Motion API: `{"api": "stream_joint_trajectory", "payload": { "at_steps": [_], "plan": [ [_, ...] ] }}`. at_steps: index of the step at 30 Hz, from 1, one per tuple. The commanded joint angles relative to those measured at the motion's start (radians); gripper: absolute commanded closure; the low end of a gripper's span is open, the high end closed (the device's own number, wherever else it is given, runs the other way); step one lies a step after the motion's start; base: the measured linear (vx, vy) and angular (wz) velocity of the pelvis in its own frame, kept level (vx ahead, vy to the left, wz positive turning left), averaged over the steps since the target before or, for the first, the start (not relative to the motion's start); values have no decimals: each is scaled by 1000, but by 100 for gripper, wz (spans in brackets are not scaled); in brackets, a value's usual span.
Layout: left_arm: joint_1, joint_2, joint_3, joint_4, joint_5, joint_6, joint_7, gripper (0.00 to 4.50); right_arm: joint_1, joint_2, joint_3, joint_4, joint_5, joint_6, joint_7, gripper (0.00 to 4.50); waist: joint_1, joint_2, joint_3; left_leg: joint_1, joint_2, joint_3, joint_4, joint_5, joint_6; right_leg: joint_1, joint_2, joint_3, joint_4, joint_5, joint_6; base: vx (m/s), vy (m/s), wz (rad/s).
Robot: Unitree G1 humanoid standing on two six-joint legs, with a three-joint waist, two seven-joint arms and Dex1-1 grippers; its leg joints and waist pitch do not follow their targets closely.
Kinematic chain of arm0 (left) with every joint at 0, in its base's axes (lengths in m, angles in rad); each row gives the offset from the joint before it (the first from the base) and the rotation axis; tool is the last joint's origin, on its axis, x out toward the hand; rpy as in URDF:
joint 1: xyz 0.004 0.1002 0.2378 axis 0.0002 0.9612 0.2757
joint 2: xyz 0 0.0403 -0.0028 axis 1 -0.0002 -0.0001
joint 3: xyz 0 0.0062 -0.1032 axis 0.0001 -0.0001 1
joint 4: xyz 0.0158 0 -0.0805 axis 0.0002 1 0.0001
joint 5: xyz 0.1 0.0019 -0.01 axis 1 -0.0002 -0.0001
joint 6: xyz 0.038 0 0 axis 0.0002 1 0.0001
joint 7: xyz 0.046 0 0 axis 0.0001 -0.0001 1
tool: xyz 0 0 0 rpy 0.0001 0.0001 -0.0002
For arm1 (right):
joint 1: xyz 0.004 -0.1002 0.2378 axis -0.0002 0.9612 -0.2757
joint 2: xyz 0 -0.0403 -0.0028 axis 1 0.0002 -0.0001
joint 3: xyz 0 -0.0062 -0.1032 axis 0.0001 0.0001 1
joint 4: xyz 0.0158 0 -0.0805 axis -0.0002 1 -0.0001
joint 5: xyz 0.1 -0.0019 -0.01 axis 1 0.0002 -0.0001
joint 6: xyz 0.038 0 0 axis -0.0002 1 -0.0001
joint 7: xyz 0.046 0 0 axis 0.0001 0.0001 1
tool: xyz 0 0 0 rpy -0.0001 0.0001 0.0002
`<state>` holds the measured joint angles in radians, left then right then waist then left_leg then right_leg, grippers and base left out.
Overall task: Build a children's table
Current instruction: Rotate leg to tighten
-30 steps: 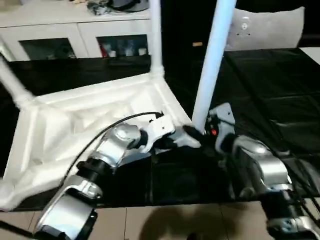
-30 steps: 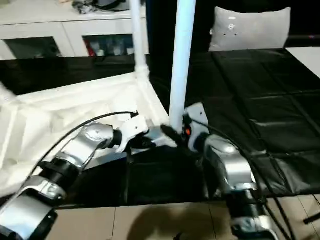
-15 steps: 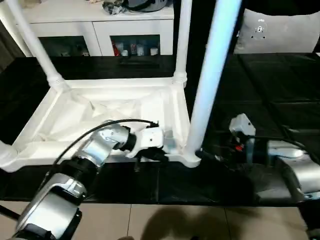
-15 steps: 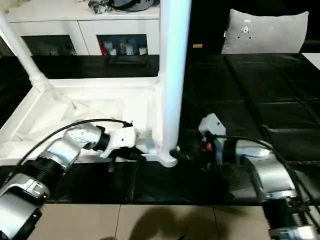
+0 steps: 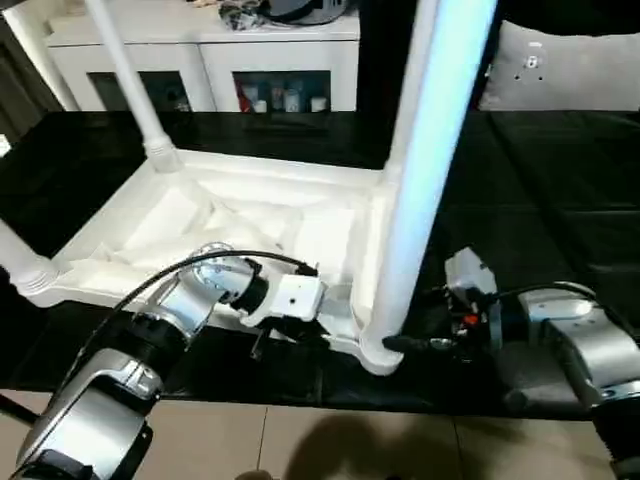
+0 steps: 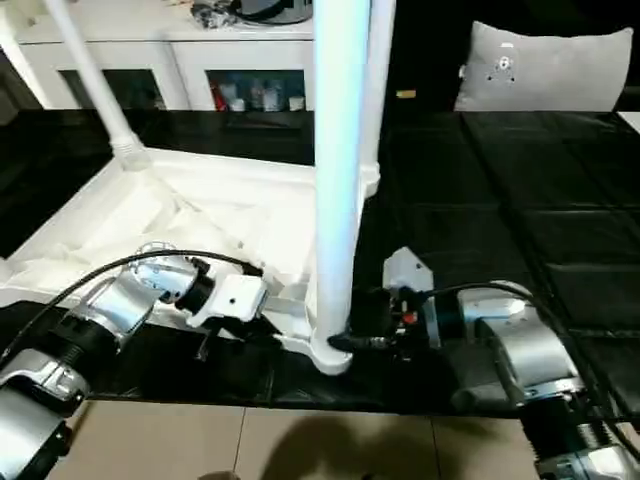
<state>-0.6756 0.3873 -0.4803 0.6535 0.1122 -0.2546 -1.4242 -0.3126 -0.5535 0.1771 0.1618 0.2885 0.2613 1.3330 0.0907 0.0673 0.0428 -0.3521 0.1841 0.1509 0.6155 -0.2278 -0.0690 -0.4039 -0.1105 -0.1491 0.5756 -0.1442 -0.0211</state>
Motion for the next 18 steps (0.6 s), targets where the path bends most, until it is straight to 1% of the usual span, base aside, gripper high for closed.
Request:
{"api": "stream_joint_trajectory", "payload": {
  "at_steps": [1, 5, 6, 7, 8, 9, 11, 14, 15, 16, 17, 18],
  "plan": [
    [8, 1, -45, -15, 23, -39, -46, 450, -15, 0, 10, 3, 9, -13, 7, 167, -5, -16, -68, -9, 49, -3, -78, -124, 90, 67, -55, 62, -63, -316, -167, 0, 0, 0],
    [5, 0, -48, -7, 22, -47, -52, 450, -18, 10, 11, 13, 16, -15, 15, 197, -4, -16, -68, -9, 47, -2, -78, -126, 88, 67, -55, 62, -64, -320, -166, 0, 0, 0],
    [7, 1, -48, -8, 21, -47, -54, 450, -18, 13, 12, 14, 20, -11, 19, 210, -5, -13, -68, -9, 47, -2, -78, -130, 87, 67, -55, 61, -65, -322, -165, 0, 0, 0],
    [7, 1, -48, -9, 21, -47, -55, 450, -19, 13, 13, 15, 21, -9, 22, 226, -5, -14, -69, -9, 48, -3, -78, -131, 86, 68, -54, 61, -64, -322, -164, 0, 0, 0],
    [8, 1, -48, -10, 21, -46, -55, 450, -19, 14, 14, 16, 22, -7, 24, 232, -4, -14, -69, -9, 48, -3, -78, -131, 86, 68, -55, 61, -64, -319, -165, 0, 0, 0],
    [9, -1, -48, -8, 19, -43, -56, 450, -16, 14, 21, 14, 29, 12, 39, 232, -4, -16, -69, -10, 48, -4, -78, -125, 86, 68, -54, 61, -62, -312, -166, 0, 0, 0],
    [10, -2, -48, -8, 18, -41, -56, 450, -13, 14, 22, 11, 32, 19, 43, 250, -4, -16, -69, -10, 48, -3, -78, -123, 88, 68, -54, 61, -63, -311, -167, 0, 0, 0],
    [18, -5, -34, -11, 9, 20, -45, 450, -2, 48, -3, -10, 57, 75, -28, 257, -6, -14, -68, -11, 48, -3, -79, -119, 84, 69, -54, 61, -63, -313, -167, 0, 0, 0],
    [19, -12, -24, -12, 9, 50, -19, 450, -1, 57, -2, -13, 51, 96, -58, 259, -6, -10, -67, -10, 47, -4, -79, -124, 82, 68, -54, 61, -64, -321, -164, 0, 0, 0],
    [19, -20, -14, -12, 7, 72, 3, 450, 0, 66, 0, -16, 41, 111, -84, 260, -10, -11, -64, -8, 44, -1, -81, -151, 71, 67, -53, 59, -72, -371, -149, 0, 0, 0],
    [19, -27, -7, -15, 1, 89, 13, 450, 1, 75, 0, -17, 31, 114, -108, 260, -10, -11, -64, -8, 44, -1, -81, -151, 71, 67, -53, 59, -72, -371, -149, 0, 0, 0],
    [18, -50, 15, -28, -13, 156, 52, 450, -2, 112, -5, -14, 3, 135, -196, 260, -13, -14, -59, -6, 41, 1, -83, -175, 61, 65, -52, 57, -80, -427, -130, 0, 0, 0]
  ]
}}
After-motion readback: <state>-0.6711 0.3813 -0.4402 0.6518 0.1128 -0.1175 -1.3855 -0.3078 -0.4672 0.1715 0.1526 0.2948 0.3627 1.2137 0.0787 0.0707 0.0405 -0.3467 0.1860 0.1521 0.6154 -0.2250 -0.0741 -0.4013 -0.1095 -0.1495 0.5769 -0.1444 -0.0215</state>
